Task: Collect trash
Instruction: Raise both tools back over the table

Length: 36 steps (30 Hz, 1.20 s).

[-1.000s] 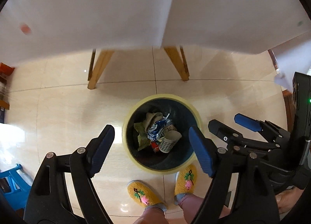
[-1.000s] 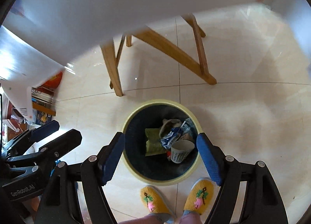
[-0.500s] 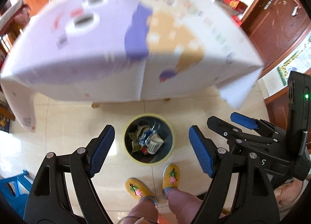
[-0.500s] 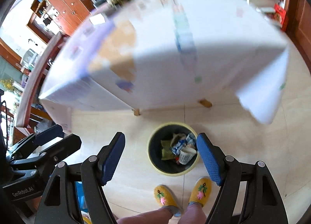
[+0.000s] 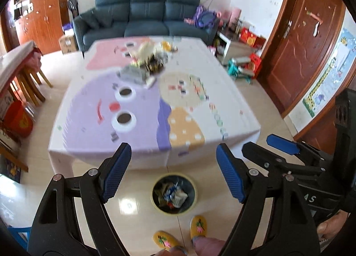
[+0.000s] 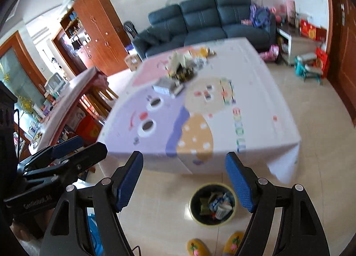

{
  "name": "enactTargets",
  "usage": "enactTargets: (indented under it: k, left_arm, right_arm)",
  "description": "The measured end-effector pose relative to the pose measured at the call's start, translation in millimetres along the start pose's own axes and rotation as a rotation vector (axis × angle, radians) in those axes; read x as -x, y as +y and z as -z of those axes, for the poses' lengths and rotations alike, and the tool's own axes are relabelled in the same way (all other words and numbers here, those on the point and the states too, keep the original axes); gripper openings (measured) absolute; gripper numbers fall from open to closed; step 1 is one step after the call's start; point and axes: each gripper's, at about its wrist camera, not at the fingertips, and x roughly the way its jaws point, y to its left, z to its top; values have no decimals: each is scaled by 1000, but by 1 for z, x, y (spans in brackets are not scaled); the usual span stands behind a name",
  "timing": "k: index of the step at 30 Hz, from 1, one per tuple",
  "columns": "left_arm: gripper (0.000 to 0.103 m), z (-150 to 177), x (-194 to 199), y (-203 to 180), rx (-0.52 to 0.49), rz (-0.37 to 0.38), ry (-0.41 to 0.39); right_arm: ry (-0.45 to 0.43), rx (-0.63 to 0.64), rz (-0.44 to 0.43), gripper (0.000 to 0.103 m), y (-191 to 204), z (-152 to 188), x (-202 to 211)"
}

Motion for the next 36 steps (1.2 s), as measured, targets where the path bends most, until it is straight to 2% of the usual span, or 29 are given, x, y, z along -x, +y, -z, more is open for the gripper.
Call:
enactTargets:
  k: [5,11,13,15,20,27,31,36]
  left_arm:
    - [76,-24,33,16,33,-16,-56]
    - [76,-43,48,33,72,-39,-109]
    - [75,-48,44,36,79,-44,-107]
    - [67,-57,40,41,85,-50,-100]
    - [63,-85,27,45,84,-70,-113]
    - [63,-146,-40,42,37,-112,-100]
    - [63,-195,-106,38,-29,-173,-72]
    - [63,-260,-206,45,-77,-213,25]
  right_arm:
    - [-91,38,17,77,22,-25,34]
    - [-153,70,22,78,42,-47,56]
    - [-160,85,30,79,47,-54,57]
    - [-160,92,31,80,47,-63,53]
    - [-156,91,18,80,37,-96,36]
    - [-90,113,-20,80,-3,-173,-37]
    - [-9,123,-64,80,-42,-230,-106]
    - [85,118,-95,80,-86,-295,-187]
